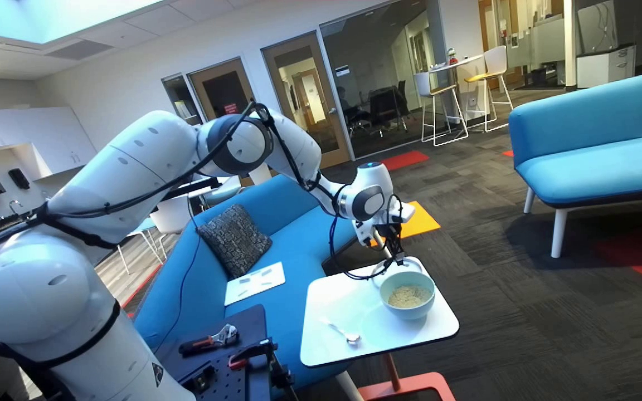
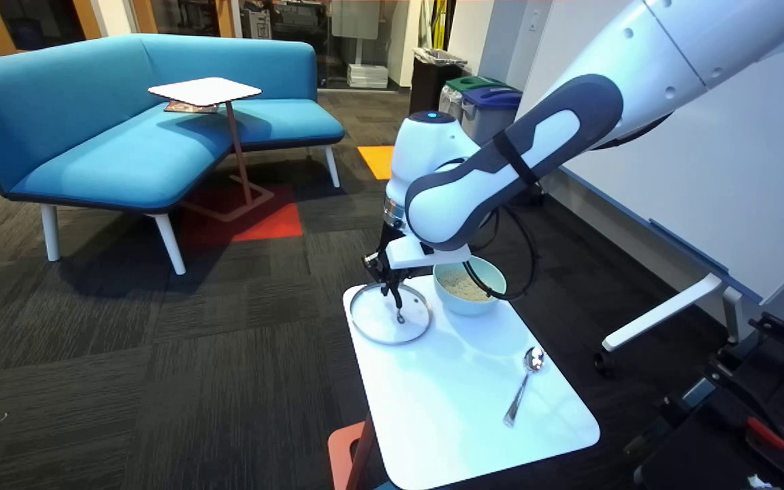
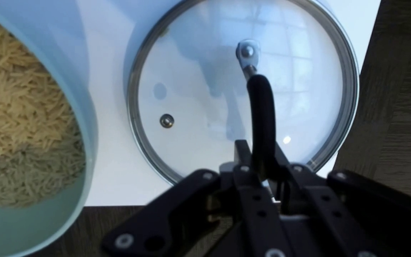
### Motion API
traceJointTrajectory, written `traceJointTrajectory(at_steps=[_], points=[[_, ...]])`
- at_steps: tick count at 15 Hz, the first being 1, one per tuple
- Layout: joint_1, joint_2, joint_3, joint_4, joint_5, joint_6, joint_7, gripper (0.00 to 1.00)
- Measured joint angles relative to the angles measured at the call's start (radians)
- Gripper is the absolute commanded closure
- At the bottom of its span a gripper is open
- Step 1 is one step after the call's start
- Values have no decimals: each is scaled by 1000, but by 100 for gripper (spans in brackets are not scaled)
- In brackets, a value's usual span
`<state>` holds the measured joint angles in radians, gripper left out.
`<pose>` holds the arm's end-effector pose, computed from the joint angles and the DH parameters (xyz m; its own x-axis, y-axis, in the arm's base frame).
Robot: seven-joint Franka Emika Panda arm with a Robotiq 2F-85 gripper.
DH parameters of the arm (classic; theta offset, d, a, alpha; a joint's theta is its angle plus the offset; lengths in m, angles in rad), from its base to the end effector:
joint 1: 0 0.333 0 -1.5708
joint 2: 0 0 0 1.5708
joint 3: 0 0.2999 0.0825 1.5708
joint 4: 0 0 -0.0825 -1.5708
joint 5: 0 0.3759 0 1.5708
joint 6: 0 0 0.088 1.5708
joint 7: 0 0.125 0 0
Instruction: Move the glass lid forwards
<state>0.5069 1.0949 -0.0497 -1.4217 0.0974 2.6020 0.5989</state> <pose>0.6173 0.3079 0.0241 0.9788 -0.1946 0.0646 -0.1908 -0.9798 -0.0597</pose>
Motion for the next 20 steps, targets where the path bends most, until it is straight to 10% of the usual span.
traceJointTrajectory(at_steps=[13, 20], points=[[5, -21, 31, -7, 0, -104, 2, 96], [8, -122, 72, -254, 13, 117, 19, 96]])
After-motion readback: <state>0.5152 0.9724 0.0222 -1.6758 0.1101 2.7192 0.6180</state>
